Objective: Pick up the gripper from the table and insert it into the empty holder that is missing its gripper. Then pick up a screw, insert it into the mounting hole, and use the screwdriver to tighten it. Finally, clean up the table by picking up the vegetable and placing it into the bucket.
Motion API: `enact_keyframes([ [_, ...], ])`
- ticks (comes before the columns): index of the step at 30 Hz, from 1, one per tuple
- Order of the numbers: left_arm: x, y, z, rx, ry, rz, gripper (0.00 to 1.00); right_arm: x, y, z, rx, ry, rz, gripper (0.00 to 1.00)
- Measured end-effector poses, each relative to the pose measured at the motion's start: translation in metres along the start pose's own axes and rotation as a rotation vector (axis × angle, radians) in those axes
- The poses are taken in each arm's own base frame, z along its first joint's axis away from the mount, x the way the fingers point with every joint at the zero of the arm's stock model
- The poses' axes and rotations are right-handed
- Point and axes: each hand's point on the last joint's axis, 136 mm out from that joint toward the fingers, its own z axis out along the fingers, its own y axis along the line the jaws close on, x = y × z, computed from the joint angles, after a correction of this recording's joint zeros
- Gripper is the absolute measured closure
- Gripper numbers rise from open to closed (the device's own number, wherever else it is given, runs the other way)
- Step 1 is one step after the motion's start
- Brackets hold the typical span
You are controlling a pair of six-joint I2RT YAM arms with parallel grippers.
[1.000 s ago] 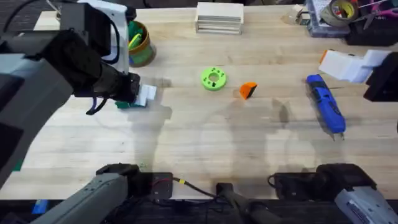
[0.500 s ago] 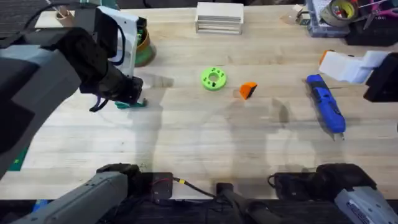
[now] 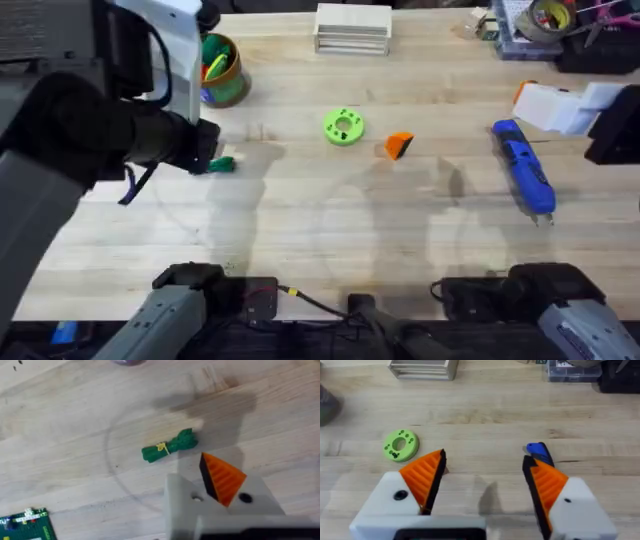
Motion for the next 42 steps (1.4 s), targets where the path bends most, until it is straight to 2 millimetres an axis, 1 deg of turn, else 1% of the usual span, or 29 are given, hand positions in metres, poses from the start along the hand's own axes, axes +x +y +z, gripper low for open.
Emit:
enact_keyframes([
  [2, -0.003, -0.001, -0.008, 0.0, -0.037, 0.022, 0.975, 0.0, 0.0, 0.0, 0.0, 0.0, 0.0, 0.015],
  [3, -0.004, -0.002, -0.012, -0.001, -0.057, 0.038, 0.898, 0.0, 0.0, 0.0, 0.0, 0.0, 0.0, 0.015],
  [5, -0.007, -0.002, -0.021, -0.007, -0.104, 0.057, 0.633, 0.0, 0.0, 0.0, 0.0, 0.0, 0.0, 0.015],
  [8, -0.023, 0.001, -0.037, -0.037, -0.221, 0.074, 0.144, 0.0, 0.0, 0.0, 0.0, 0.0, 0.0, 0.015],
  [9, -0.028, 0.003, -0.042, -0.046, -0.252, 0.075, 0.049, 0.0, 0.0, 0.0, 0.0, 0.0, 0.0, 0.015],
  [10, -0.031, 0.004, -0.046, -0.056, -0.279, 0.078, 0.019, 0.0, 0.0, 0.0, 0.0, 0.0, 0.0, 0.015],
  [12, -0.039, 0.006, -0.053, -0.072, -0.329, 0.083, 0.009, 0.0, 0.0, 0.0, 0.0, 0.0, 0.0, 0.016],
  [14, -0.048, 0.004, -0.06, -0.062, -0.384, 0.09, 0.008, 0.0, 0.0, 0.0, 0.0, 0.0, 0.0, 0.016],
  [17, -0.069, -0.01, -0.074, 0.023, -0.509, 0.085, 0.008, 0.0, 0.0, 0.0, 0.0, 0.0, 0.0, 0.016],
  [20, -0.089, -0.029, -0.096, 0.141, -0.647, 0.08, 0.008, 0.0, 0.0, 0.0, 0.0, 0.0, 0.0, 0.015],
  [23, -0.099, -0.045, -0.115, 0.241, -0.738, 0.092, 0.008, 0.0, 0.0, 0.0, 0.0, 0.0, 0.0, 0.015],
  [26, -0.099, -0.055, -0.124, 0.306, -0.769, 0.101, 0.008, 0.0, 0.0, 0.0, 0.0, 0.0, 0.0, 0.015],
  [28, -0.098, -0.06, -0.125, 0.336, -0.768, 0.1, 0.008, 0.0, 0.0, 0.0, 0.0, 0.0, 0.0, 0.014],
  [31, -0.087, -0.067, -0.119, 0.378, -0.713, 0.085, 0.008, 0.0, 0.0, 0.0, 0.0, 0.0, 0.0, 0.015],
  [35, -0.066, -0.077, -0.107, 0.432, -0.607, 0.055, 0.008, 0.0, 0.0, 0.0, 0.0, 0.0, 0.0, 0.015],
  [37, -0.06, -0.079, -0.104, 0.442, -0.579, 0.046, 0.008, 0.0, 0.0, 0.0, 0.0, 0.0, 0.0, 0.015],
  [39, -0.062, -0.078, -0.105, 0.44, -0.588, 0.047, 0.008, 0.0, 0.0, 0.0, 0.0, 0.0, 0.0, 0.015],
  [42, -0.077, -0.073, -0.113, 0.416, -0.661, 0.065, 0.008, 0.0, 0.0, 0.0, 0.0, 0.0, 0.0, 0.015],
])
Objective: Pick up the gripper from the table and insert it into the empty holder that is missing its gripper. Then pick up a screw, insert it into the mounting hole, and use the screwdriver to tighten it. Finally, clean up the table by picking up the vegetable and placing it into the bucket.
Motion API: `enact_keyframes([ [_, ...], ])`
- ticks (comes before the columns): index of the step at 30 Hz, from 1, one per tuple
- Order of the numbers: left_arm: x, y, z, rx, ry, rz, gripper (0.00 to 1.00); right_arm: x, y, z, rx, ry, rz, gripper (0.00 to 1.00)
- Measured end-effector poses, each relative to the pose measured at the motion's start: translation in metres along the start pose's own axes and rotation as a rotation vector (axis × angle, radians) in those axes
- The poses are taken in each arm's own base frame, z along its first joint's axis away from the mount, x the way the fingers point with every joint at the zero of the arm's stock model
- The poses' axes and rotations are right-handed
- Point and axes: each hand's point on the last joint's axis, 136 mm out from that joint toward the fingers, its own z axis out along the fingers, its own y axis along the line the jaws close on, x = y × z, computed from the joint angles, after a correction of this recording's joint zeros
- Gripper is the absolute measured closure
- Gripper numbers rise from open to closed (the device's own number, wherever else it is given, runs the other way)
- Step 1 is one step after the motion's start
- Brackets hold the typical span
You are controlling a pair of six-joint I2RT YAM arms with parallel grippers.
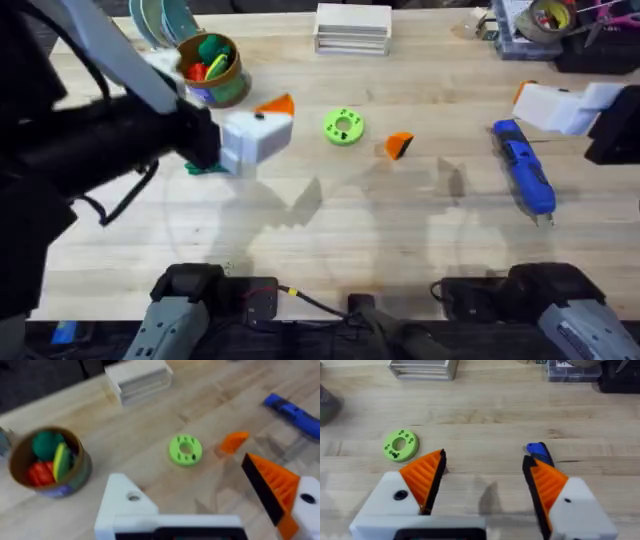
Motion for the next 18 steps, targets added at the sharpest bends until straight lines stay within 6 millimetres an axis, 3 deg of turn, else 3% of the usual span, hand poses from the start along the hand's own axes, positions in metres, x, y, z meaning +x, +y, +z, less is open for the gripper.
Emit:
enact_keyframes([
  [4, -0.02, 0.004, -0.001, -0.018, -0.075, 0.048, 0.008, 0.0, 0.0, 0.0, 0.0, 0.0, 0.0, 0.015],
  [10, -0.021, -0.003, 0.0, -0.02, -0.081, 0.083, 0.008, 0.0, 0.0, 0.0, 0.0, 0.0, 0.0, 0.016],
  [18, -0.024, -0.027, -0.014, -0.027, -0.244, 0.208, 0.008, 0.0, 0.0, 0.0, 0.0, 0.0, 0.0, 0.015],
])
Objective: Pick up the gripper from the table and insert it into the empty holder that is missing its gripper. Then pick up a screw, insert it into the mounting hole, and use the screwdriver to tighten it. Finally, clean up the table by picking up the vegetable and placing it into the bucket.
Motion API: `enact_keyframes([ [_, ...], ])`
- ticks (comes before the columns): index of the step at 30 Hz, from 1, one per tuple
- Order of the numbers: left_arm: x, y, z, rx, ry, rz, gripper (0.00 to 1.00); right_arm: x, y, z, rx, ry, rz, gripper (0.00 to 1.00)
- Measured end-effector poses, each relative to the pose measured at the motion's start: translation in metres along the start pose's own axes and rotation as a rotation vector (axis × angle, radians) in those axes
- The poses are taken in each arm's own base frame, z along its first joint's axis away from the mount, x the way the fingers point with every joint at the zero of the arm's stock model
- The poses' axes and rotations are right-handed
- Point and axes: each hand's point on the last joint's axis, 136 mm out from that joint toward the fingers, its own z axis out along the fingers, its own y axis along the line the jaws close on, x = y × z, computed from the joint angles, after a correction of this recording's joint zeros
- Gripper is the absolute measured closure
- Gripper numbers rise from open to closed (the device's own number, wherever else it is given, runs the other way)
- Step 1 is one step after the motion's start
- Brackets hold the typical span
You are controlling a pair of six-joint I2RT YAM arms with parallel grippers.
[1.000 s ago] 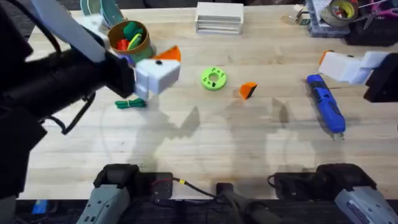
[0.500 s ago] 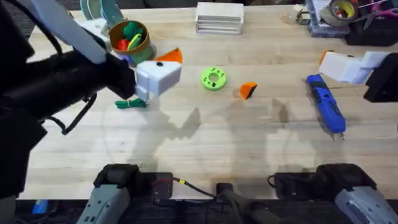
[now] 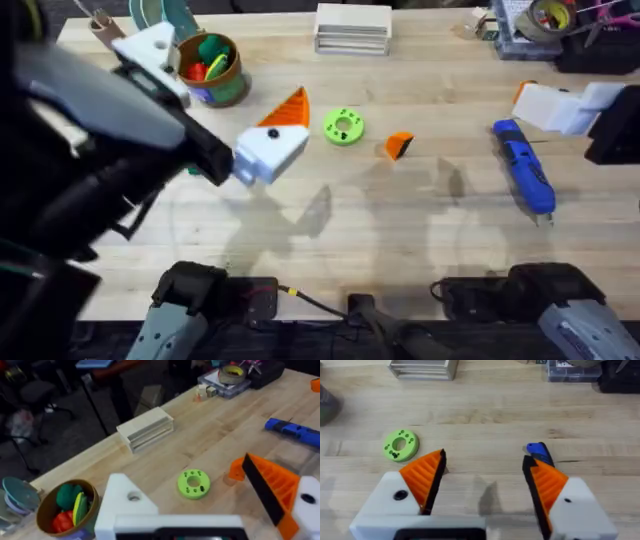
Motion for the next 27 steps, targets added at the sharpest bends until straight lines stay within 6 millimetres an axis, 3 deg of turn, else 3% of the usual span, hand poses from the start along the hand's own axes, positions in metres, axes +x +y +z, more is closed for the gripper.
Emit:
enact_keyframes([
  [16, 0.053, -0.016, 0.006, -0.055, -0.286, 0.125, 0.008, 0.0, 0.0, 0.0, 0.0, 0.0, 0.0, 0.015],
  [23, 0.064, -0.019, 0.008, -0.078, -0.428, 0.166, 0.008, 0.0, 0.0, 0.0, 0.0, 0.0, 0.0, 0.015],
  [27, 0.078, -0.023, 0.015, -0.058, -0.41, 0.148, 0.009, 0.0, 0.0, 0.0, 0.0, 0.0, 0.0, 0.015],
])
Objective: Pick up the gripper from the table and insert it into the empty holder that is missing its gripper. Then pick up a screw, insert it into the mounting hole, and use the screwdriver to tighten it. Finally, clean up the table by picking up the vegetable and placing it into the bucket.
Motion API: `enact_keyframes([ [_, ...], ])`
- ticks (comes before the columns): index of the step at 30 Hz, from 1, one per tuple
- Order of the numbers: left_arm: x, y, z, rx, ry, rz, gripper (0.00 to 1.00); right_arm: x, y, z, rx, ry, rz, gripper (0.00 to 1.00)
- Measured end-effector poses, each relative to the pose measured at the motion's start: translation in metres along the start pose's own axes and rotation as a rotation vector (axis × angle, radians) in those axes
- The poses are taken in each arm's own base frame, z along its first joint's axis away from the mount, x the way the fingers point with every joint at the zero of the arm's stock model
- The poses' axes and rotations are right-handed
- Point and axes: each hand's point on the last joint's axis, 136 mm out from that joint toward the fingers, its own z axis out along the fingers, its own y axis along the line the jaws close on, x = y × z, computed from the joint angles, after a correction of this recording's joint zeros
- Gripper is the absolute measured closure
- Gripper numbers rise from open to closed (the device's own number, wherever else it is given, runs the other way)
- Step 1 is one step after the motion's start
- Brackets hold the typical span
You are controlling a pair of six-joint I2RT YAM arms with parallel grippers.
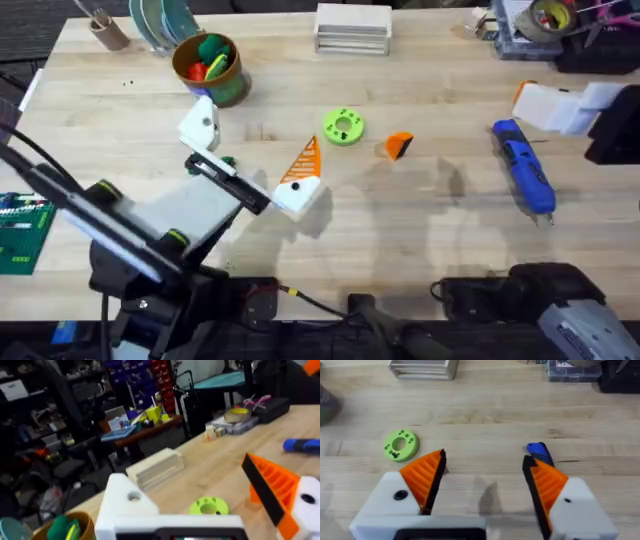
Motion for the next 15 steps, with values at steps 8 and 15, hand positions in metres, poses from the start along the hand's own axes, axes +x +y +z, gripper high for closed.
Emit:
enact_keyframes([
  [8, 0.019, -0.006, 0.0, 0.017, 0.077, -0.035, 0.009, 0.0, 0.0, 0.0, 0.0, 0.0, 0.0, 0.015],
  [15, 0.058, -0.018, -0.007, 0.059, 0.239, -0.105, 0.007, 0.0, 0.0, 0.0, 0.0, 0.0, 0.0, 0.015],
])
